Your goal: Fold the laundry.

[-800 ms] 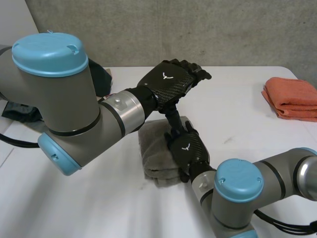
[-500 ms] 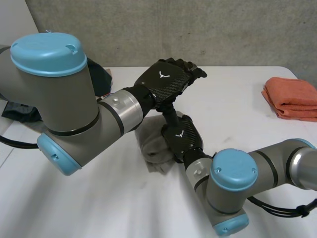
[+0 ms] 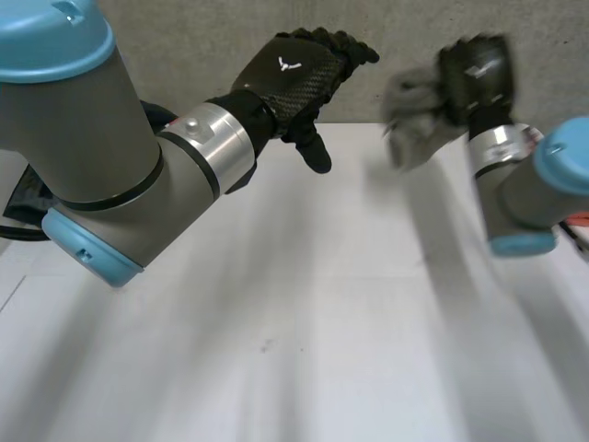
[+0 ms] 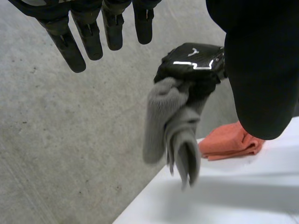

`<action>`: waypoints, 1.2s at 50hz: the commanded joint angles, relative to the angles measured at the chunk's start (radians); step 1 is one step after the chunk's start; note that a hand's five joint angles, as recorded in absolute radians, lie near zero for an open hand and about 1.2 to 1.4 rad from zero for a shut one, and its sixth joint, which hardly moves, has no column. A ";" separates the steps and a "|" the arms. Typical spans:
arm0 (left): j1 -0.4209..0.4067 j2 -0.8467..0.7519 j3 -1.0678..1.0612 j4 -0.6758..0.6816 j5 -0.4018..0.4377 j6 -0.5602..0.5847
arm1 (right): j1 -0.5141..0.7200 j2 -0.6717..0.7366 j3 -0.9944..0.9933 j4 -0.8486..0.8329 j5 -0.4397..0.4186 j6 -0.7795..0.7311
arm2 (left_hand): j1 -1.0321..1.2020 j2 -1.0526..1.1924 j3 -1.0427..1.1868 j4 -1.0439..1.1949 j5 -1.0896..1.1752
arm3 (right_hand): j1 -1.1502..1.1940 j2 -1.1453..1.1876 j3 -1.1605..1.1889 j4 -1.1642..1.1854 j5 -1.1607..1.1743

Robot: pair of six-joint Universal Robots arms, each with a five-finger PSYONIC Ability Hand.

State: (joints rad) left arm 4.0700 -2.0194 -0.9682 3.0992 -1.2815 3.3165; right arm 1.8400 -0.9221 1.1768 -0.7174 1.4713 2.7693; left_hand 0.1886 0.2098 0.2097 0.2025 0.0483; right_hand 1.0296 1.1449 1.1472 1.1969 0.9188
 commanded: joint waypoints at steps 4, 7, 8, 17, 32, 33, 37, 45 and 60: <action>-0.003 -0.005 -0.012 0.007 -0.001 -0.011 | -0.278 0.228 -0.190 -0.164 -0.163 0.098 | 0.010 -0.011 -0.011 -0.004 -0.024 | 0.367 0.251 0.249 0.199 0.303; -0.007 -0.013 -0.018 0.007 -0.001 -0.009 | -0.333 0.319 -0.246 -0.166 -0.187 0.098 | 0.010 -0.011 -0.011 -0.004 -0.024 | 0.367 0.251 0.249 0.199 0.303; -0.008 -0.013 -0.020 0.007 -0.001 -0.008 | -0.369 0.377 -0.282 -0.168 -0.210 0.099 | 0.010 -0.011 -0.011 -0.004 -0.024 | 0.367 0.251 0.249 0.199 0.303; -0.008 -0.053 -0.024 0.010 -0.004 -0.008 | -0.534 0.650 -0.413 -0.201 -0.379 0.098 | 0.013 -0.008 -0.008 -0.001 -0.021 | 0.367 0.251 0.249 0.199 0.303; -0.031 -0.059 -0.015 0.010 -0.004 -0.006 | -0.562 0.419 -0.182 -0.154 -0.393 0.096 | 0.016 -0.005 -0.005 0.002 -0.018 | -0.855 -0.970 -0.973 -1.022 -0.919; -0.036 -0.058 -0.015 0.009 -0.004 -0.006 | -0.565 0.396 -0.168 -0.134 -0.385 0.096 | 0.016 -0.005 -0.005 0.002 -0.018 | -0.855 -0.970 -0.973 -1.022 -0.919; -0.059 -0.052 -0.018 0.009 -0.004 -0.009 | -0.565 0.293 -0.117 0.011 -0.373 0.095 | 0.016 -0.005 -0.005 0.002 -0.018 | -0.855 -0.970 -0.973 -1.022 -0.919; -0.095 -0.038 -0.026 0.009 -0.004 -0.012 | -0.646 0.146 -0.092 0.456 -0.304 0.041 | 0.013 -0.008 -0.008 -0.001 -0.021 | -0.855 -0.970 -0.973 -1.022 -0.919; -0.053 0.005 0.089 0.145 -0.067 -0.008 | -0.645 -0.171 0.045 0.190 -0.103 -0.267 | 0.031 0.010 0.010 0.017 -0.003 | -0.855 -0.970 -0.973 -1.022 -0.919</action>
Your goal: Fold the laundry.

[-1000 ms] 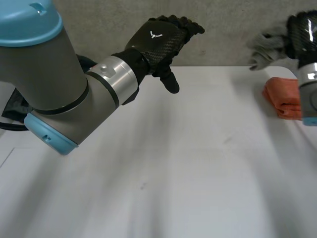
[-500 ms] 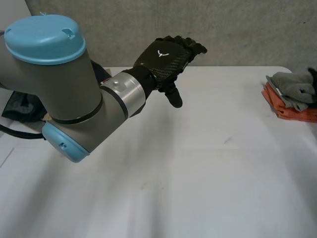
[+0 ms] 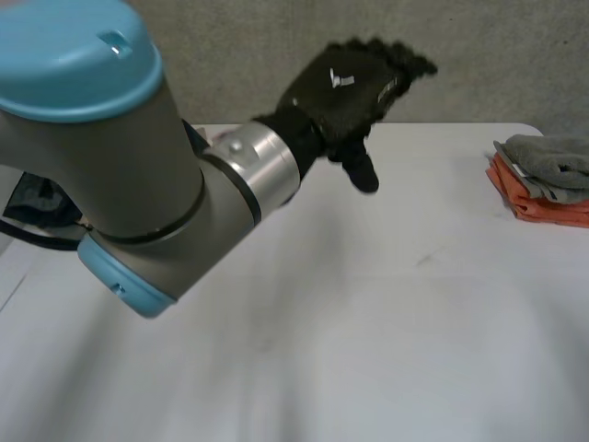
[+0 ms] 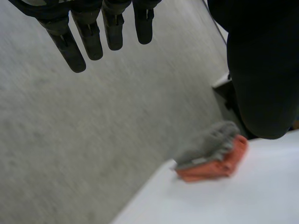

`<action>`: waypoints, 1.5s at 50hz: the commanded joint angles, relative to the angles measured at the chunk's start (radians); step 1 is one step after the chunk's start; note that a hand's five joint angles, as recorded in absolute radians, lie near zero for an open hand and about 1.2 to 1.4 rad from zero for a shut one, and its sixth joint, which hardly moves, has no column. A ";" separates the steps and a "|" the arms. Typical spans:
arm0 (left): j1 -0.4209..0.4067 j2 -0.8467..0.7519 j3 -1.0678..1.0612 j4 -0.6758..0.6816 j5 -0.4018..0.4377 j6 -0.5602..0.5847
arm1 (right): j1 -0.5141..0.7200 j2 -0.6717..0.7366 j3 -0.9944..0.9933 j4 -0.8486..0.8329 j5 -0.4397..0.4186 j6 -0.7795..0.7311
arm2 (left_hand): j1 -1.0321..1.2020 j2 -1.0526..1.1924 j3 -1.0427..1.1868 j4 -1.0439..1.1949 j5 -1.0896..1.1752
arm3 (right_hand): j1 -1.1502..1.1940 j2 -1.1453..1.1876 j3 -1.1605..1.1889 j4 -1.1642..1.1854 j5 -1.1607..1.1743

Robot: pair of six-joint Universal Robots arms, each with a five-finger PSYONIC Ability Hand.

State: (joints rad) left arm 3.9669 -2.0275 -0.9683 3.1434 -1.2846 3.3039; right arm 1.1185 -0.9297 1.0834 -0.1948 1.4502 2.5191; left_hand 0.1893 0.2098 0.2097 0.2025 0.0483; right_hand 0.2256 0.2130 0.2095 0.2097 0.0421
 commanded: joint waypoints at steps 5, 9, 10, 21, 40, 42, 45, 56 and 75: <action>0.234 0.007 0.131 0.084 -0.154 0.029 | 0.225 -0.331 0.334 -0.478 -0.204 0.067 | 0.030 0.010 0.010 0.017 -0.004 | -0.051 -0.038 -0.035 -0.035 -0.042; 0.394 -0.026 0.135 0.057 -0.197 0.149 | 0.365 -0.359 0.449 -0.491 -0.252 0.106 | 0.030 0.010 0.010 0.017 -0.003 | -0.051 -0.038 -0.035 -0.035 -0.042; 0.420 -0.040 0.134 0.056 -0.202 0.189 | 0.419 -0.360 0.485 -0.473 -0.255 0.104 | 0.033 0.012 0.013 0.020 -0.001 | -0.051 -0.038 -0.035 -0.035 -0.042; 0.644 -0.433 0.194 0.150 -0.177 0.637 | 0.583 -0.330 0.651 -0.299 -0.252 0.099 | 0.024 0.004 0.004 0.011 -0.009 | -0.051 -0.038 -0.035 -0.035 -0.042; 0.660 -0.779 0.605 0.307 -0.192 0.561 | 0.566 -0.340 0.805 -0.284 -0.252 0.078 | 1.207 1.186 1.187 1.194 1.173 | -0.051 -0.038 -0.035 -0.035 -0.042; 0.640 -0.694 0.559 0.307 -0.219 0.502 | 0.566 -0.345 0.805 -0.282 -0.252 0.078 | 1.207 1.186 1.187 1.194 1.173 | -0.051 -0.038 -0.035 -0.035 -0.042; 0.609 -0.510 0.403 0.314 -0.231 0.357 | 0.566 -0.348 0.805 -0.284 -0.252 0.079 | 1.207 1.186 1.187 1.194 1.173 | -0.051 -0.038 -0.035 -0.035 -0.042; 0.368 0.036 -0.042 0.349 -0.229 0.051 | 0.566 -0.397 0.802 -0.261 -0.251 0.093 | 1.207 1.186 1.187 1.194 1.173 | -0.051 -0.038 -0.035 -0.035 -0.042; -0.026 -0.226 -0.115 0.060 -0.372 0.077 | 0.540 -0.456 0.791 -0.158 -0.249 0.098 | 0.042 0.022 0.022 0.029 0.009 | -0.051 -0.038 -0.035 -0.035 -0.042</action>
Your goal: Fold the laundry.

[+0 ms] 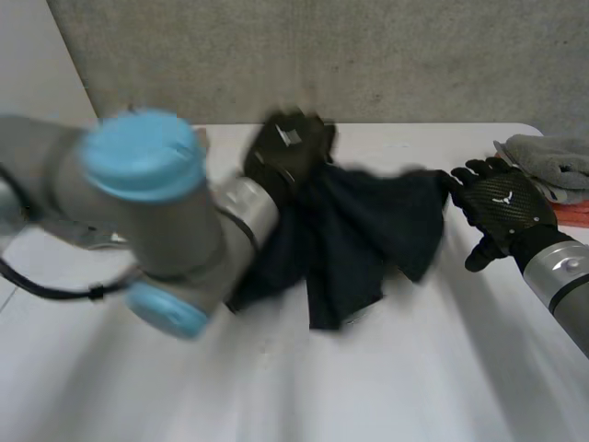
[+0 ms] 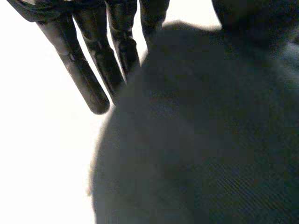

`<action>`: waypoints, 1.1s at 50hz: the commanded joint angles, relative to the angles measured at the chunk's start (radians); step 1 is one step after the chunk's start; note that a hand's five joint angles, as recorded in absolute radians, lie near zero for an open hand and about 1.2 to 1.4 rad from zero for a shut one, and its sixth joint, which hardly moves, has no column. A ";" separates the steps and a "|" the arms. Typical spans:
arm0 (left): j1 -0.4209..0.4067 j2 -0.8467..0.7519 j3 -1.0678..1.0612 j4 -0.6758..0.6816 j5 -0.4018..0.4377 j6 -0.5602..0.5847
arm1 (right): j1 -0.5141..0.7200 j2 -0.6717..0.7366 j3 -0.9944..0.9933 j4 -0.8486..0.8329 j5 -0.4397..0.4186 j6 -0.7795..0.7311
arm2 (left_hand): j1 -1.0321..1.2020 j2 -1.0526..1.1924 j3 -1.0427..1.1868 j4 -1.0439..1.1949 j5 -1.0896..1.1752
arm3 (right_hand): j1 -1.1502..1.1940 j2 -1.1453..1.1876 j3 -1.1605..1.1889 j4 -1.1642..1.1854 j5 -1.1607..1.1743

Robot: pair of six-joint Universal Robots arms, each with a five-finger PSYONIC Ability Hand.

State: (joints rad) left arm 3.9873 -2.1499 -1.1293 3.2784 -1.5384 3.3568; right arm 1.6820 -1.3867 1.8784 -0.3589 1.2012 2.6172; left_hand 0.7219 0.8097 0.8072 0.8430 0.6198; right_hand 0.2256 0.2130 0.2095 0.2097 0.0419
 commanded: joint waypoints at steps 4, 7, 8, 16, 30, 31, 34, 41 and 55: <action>-0.047 -0.055 0.026 -0.080 -0.184 0.023 | -0.045 -0.006 -0.012 0.008 0.000 0.003 | -0.514 -0.602 -0.600 -0.635 -0.587 | -0.051 -0.038 -0.035 -0.035 -0.042; -0.039 0.028 -0.016 -0.091 -0.189 0.015 | -0.047 -0.034 -0.019 0.032 0.000 0.001 | -0.511 -0.599 -0.597 -0.632 -0.584 | -0.051 -0.038 -0.035 -0.035 -0.042; -0.036 0.050 -0.033 -0.092 -0.190 0.013 | -0.045 -0.043 -0.021 0.043 0.000 0.001 | -0.508 -0.596 -0.594 -0.630 -0.581 | -0.051 -0.038 -0.035 -0.035 -0.042; 0.003 0.203 -0.282 -0.094 -0.190 0.021 | -0.038 -0.083 -0.065 0.219 -0.003 -0.002 | -0.500 -0.587 -0.585 -0.621 -0.572 | -0.051 -0.038 -0.035 -0.035 -0.042; -0.057 0.124 -0.411 -0.021 -0.184 -0.059 | -0.027 -0.115 -0.074 0.353 -0.006 -0.016 | -0.500 -0.587 -0.585 -0.621 -0.572 | -0.051 -0.038 -0.035 -0.035 -0.042; -0.060 0.104 -0.402 -0.008 -0.184 -0.065 | -0.024 -0.114 -0.071 0.351 -0.006 -0.016 | -0.500 -0.587 -0.585 -0.621 -0.572 | -0.051 -0.038 -0.035 -0.035 -0.042; -0.059 0.024 -0.341 0.017 -0.190 -0.080 | -0.015 -0.109 -0.062 0.345 -0.006 -0.016 | -0.447 -0.535 -0.532 -0.568 -0.520 | -0.051 -0.038 -0.035 -0.035 -0.042; -0.050 -0.076 -0.235 -0.014 -0.215 -0.089 | -0.019 -0.098 -0.055 0.310 -0.005 -0.017 | 0.674 0.586 0.589 0.553 0.601 | -0.051 -0.038 -0.035 -0.035 -0.042; 0.099 0.203 -0.090 0.159 -0.313 -0.065 | -0.012 -0.100 -0.071 0.290 -0.005 -0.014 | 0.674 0.587 0.589 0.553 0.602 | -0.051 -0.038 -0.035 -0.035 -0.042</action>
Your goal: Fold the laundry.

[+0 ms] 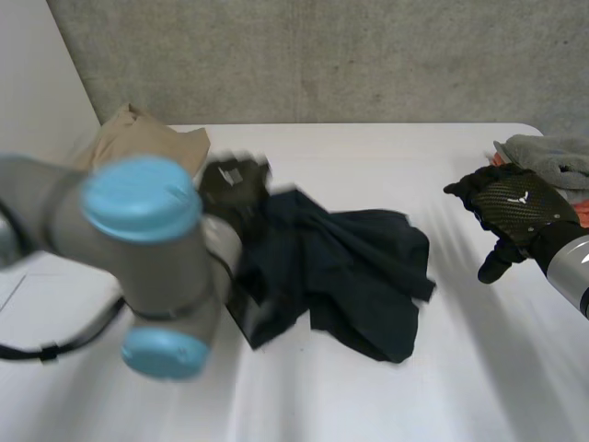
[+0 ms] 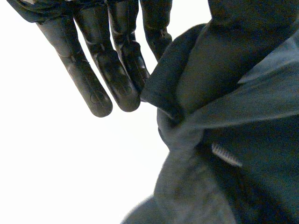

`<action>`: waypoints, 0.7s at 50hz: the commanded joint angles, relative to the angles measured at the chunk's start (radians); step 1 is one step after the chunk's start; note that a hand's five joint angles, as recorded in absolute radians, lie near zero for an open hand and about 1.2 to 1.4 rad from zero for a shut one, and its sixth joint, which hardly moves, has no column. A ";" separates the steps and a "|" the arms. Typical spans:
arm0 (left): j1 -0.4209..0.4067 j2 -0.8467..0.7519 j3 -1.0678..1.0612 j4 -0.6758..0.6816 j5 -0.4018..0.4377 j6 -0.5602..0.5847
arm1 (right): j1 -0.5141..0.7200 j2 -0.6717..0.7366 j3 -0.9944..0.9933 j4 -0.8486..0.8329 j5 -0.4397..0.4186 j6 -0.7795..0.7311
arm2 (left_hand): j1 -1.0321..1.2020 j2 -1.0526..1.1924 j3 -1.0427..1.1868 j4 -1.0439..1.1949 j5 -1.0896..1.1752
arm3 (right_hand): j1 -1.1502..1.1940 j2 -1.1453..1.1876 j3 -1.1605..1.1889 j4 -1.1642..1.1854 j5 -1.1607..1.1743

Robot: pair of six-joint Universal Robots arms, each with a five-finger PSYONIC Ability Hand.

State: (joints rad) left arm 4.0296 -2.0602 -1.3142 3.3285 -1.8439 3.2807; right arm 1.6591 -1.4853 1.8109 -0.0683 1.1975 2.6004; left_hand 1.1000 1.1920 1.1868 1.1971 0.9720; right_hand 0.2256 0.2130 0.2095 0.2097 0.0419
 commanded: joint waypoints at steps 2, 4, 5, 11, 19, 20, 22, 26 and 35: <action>0.051 0.115 0.162 0.128 -0.002 0.028 | 0.013 -0.001 -0.002 -0.001 0.001 0.004 | 0.296 0.204 0.209 0.199 0.250 | -0.051 -0.038 -0.035 -0.035 -0.042; 0.045 0.112 0.206 0.131 0.006 0.036 | 0.013 -0.001 -0.002 -0.002 0.005 0.012 | 0.296 0.204 0.209 0.199 0.250 | -0.051 -0.038 -0.035 -0.035 -0.042; 0.031 0.101 0.245 0.131 0.023 0.034 | 0.011 -0.001 -0.002 -0.004 0.008 0.013 | 0.296 0.204 0.209 0.199 0.250 | -0.051 -0.038 -0.035 -0.035 -0.042; -0.121 -0.021 0.331 0.135 0.144 0.033 | -0.002 -0.003 -0.005 -0.053 0.079 0.018 | 0.296 0.204 0.209 0.199 0.250 | -0.051 -0.038 -0.035 -0.035 -0.042; -0.271 -0.213 0.355 0.131 0.343 0.031 | -0.065 -0.010 -0.018 -0.133 0.154 0.007 | 0.296 0.204 0.209 0.199 0.250 | -0.051 -0.038 -0.035 -0.035 -0.042; -0.302 -0.248 0.355 0.128 0.372 0.031 | -0.076 -0.012 -0.019 -0.134 0.154 0.006 | 0.296 0.204 0.209 0.199 0.250 | -0.051 -0.038 -0.035 -0.035 -0.042; -0.326 -0.274 0.351 0.126 0.388 0.034 | -0.108 -0.010 -0.025 -0.136 0.151 0.003 | -0.106 -0.198 -0.193 -0.203 -0.153 | -0.051 -0.038 -0.035 -0.035 -0.042; -0.343 -0.276 0.339 0.125 0.390 0.034 | -0.133 0.006 -0.038 -0.134 0.146 0.004 | -0.596 -0.688 -0.682 -0.693 -0.642 | -0.051 -0.038 -0.035 -0.035 -0.042; -0.194 -0.034 0.235 0.128 0.312 0.042 | -0.113 0.053 -0.061 -0.130 0.142 0.001 | -0.710 -0.802 -0.797 -0.807 -0.757 | -0.051 -0.038 -0.035 -0.035 -0.042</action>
State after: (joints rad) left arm 3.7090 -2.2624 -0.9958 3.4537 -1.4644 3.3147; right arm 1.5285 -1.4507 1.7657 -0.2029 1.3433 2.6018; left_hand 0.4037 0.3917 0.3880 0.3788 0.1922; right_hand 0.2256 0.2130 0.2095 0.2097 0.0419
